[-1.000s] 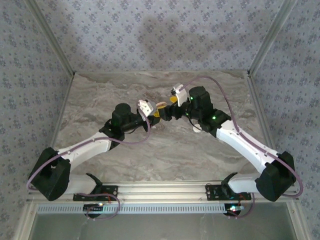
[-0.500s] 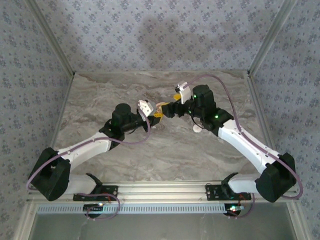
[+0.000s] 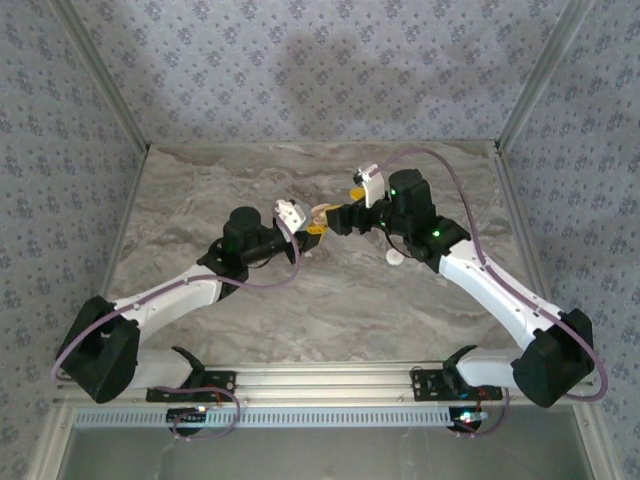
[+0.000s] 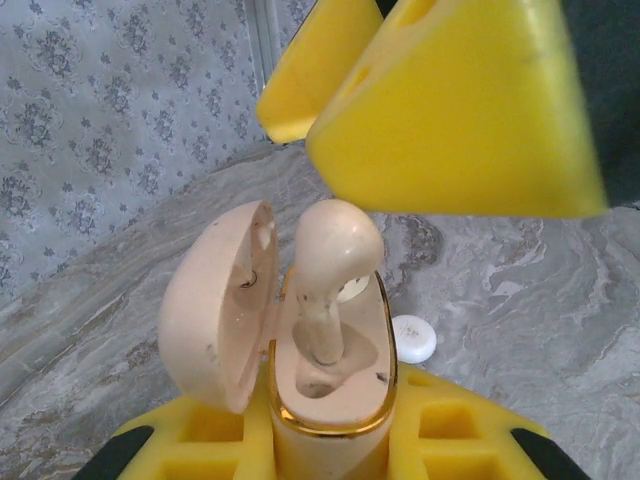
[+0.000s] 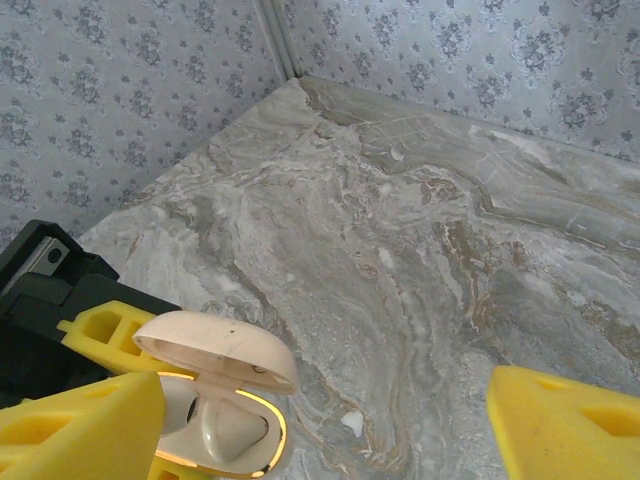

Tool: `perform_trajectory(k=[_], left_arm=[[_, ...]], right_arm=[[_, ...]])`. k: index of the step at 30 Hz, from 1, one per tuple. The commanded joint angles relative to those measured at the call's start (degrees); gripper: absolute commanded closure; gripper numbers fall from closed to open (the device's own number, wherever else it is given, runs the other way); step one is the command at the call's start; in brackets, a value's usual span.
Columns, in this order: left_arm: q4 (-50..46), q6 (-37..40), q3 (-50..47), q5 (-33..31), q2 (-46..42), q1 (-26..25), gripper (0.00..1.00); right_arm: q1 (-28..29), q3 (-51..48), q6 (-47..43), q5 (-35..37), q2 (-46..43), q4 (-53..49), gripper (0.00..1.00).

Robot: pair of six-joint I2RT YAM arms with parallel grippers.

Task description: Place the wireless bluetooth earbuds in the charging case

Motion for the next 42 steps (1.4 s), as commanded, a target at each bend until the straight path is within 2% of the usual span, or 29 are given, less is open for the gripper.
perform_trajectory(k=[1, 26, 42], left_arm=[[2.76, -0.5, -0.03, 0.8, -2.51, -0.05, 0.82], [4.79, -2.08, -0.41, 1.18, -2.32, -0.06, 0.82], [10.64, -7.49, -1.17, 0.77, 0.38, -0.02, 0.82]], right_arm=[[-0.35, -0.54, -0.33, 0.53, -0.76, -2.56, 0.14], [-1.08, -0.01, 0.46, 0.56, 0.57, -2.97, 0.15], [-1.68, 1.24, 1.63, -0.07, 2.19, -1.7, 0.16]])
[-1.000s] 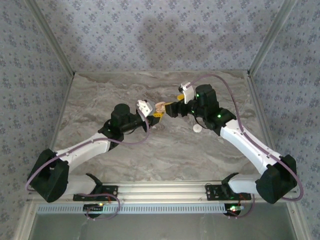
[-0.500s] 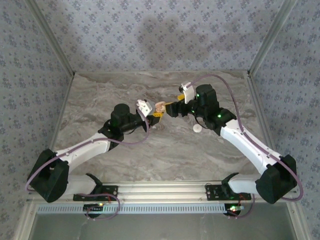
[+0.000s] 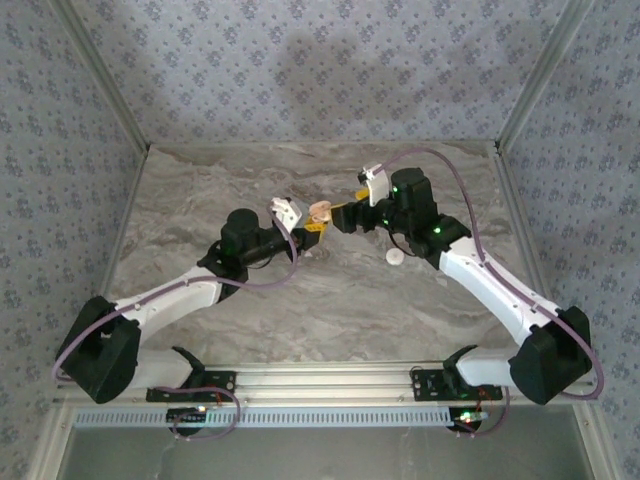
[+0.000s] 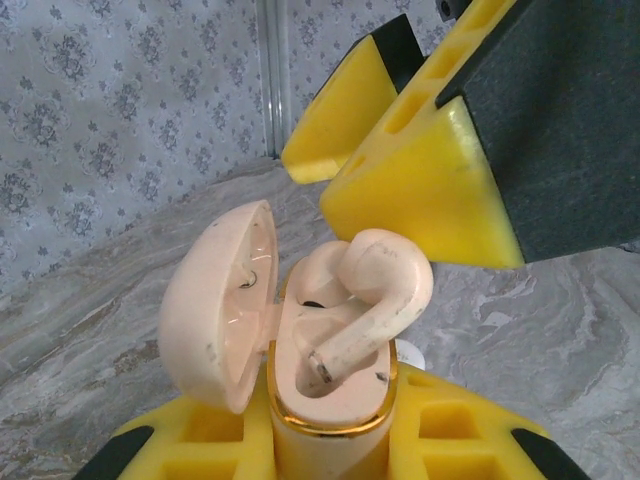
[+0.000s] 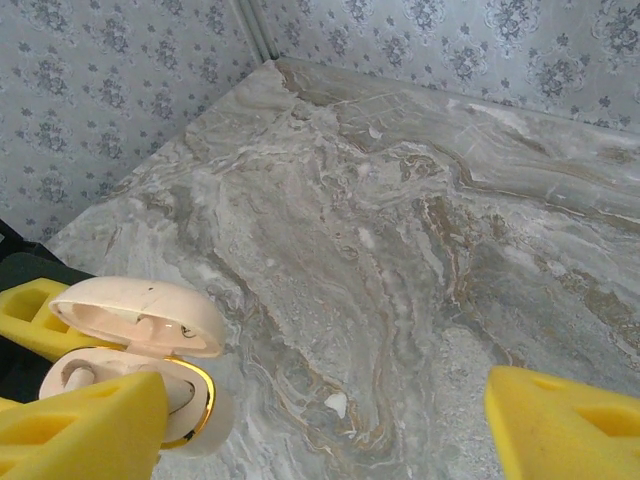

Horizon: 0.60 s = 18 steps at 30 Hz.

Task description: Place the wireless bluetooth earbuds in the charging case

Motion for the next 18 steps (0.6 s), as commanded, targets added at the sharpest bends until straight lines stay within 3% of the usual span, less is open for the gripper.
perform_trajectory(k=[1, 18], left_arm=[[5.92, -1.65, 0.11, 0.97, 0.27, -0.07, 0.82], [4.87, -1.79, -0.26, -0.93, 0.31, 0.07, 0.82]], right_arm=[[-0.05, 1.32, 0.97, -0.15, 1.17, -0.31, 0.16], [-1.19, 2.56, 4.11, -2.17, 0.0, 2.32, 0.16]])
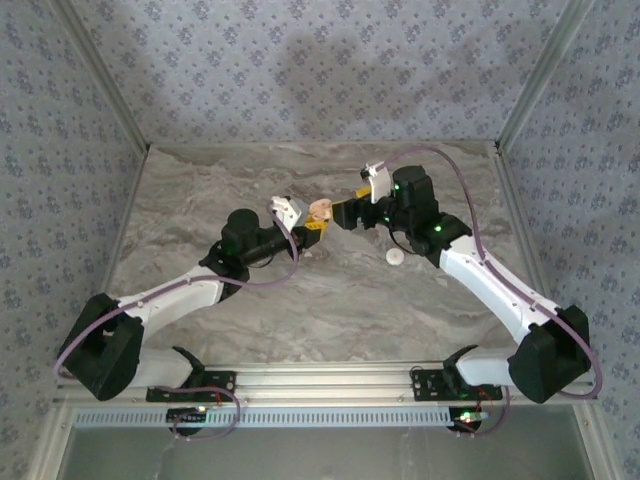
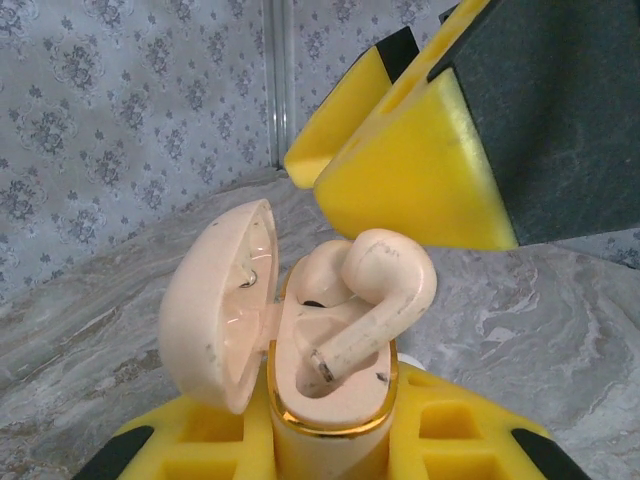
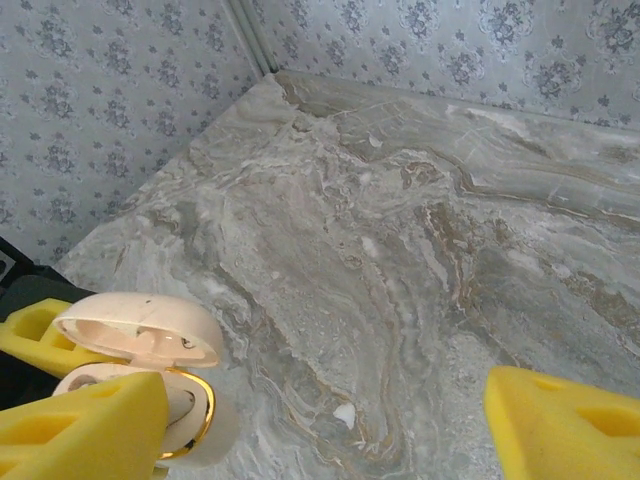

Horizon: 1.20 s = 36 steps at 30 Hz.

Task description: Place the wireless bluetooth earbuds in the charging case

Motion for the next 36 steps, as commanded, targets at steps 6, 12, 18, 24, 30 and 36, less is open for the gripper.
perform_trajectory(k=[6, 12, 18, 24, 30, 36], left_arm=[[1.47, 1.02, -0.33, -1.1, -0.69, 0.09, 0.82], [0.53, 2.87, -0.41, -1.82, -0.67, 0.02, 0.82], [0.87, 2.76, -0.41, -1.82, -0.66, 0.08, 0.82], [0.89, 2.48, -0.24, -1.48, -0.72, 0.05, 0.82], [0.93, 2.47, 0.02, -1.3, -0.67, 0.07, 0.82], [0.88, 2.34, 0.18, -0.95, -0.66, -0.03, 0.82]], right_arm=[[-0.55, 3.15, 2.99, -2.05, -1.32, 0.78, 0.17], [-1.09, 5.61, 11.88, -3.87, -3.36, -3.05, 0.24], [-1.09, 9.37, 29.48, -5.14, -3.51, -8.91, 0.33], [-0.7, 8.91, 44.32, -10.53, -3.0, -9.15, 0.39], [1.53, 6.6, 47.75, -8.61, -4.09, -11.21, 0.42], [2.66, 6.6, 47.37, -8.78, -2.66, -13.29, 0.48]])
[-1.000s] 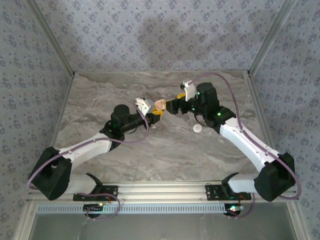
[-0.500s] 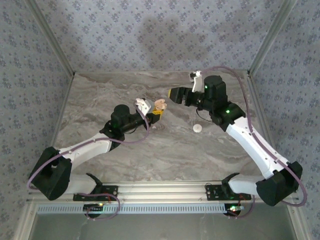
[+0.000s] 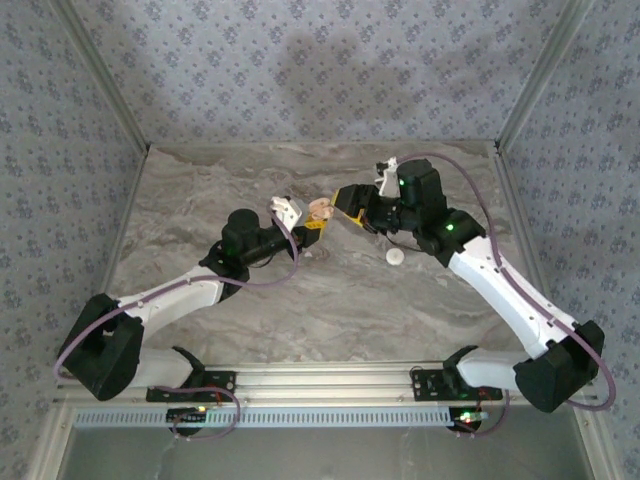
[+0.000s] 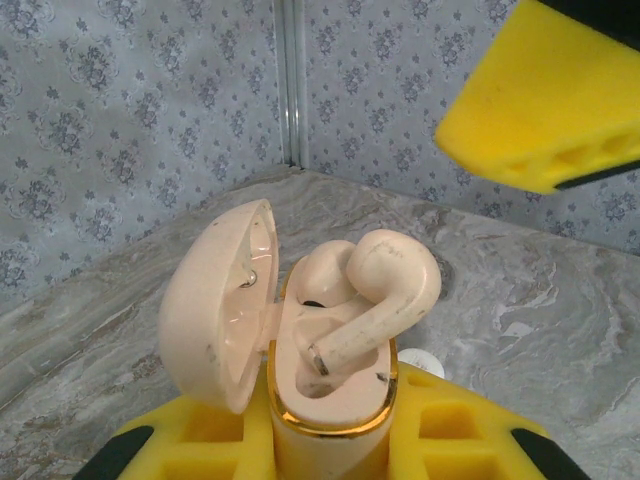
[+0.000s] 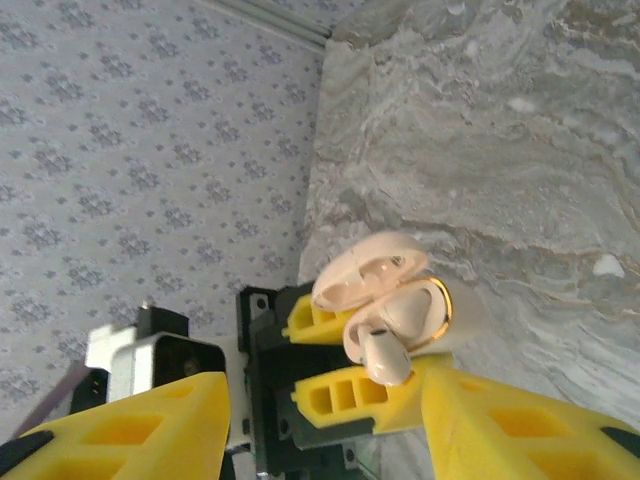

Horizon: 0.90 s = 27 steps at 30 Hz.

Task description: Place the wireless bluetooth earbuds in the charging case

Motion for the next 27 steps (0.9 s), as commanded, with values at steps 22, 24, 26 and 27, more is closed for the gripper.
perform_trajectory(k=[22, 24, 26, 27], left_arm=[[0.93, 0.83, 0.51, 0.52, -1.28, 0.07, 0.82], [0.81, 0.92, 0.51, 0.52, -1.38, 0.09, 0.82], [0.61, 0.97, 0.42, 0.52, -1.63, 0.04, 0.82], [0.52, 1.03, 0.41, 0.52, -1.7, 0.05, 0.82]], right_arm=[[1.99, 0.31, 1.76, -3.41, 5.95, 1.44, 0.58], [2.0, 0.31, 1.76, -3.53, 6.22, 1.85, 0.59], [2.0, 0.4, 2.02, -3.56, 6.36, 2.48, 0.61], [1.99, 0.4, 2.1, -3.71, 6.48, 2.65, 0.62]])
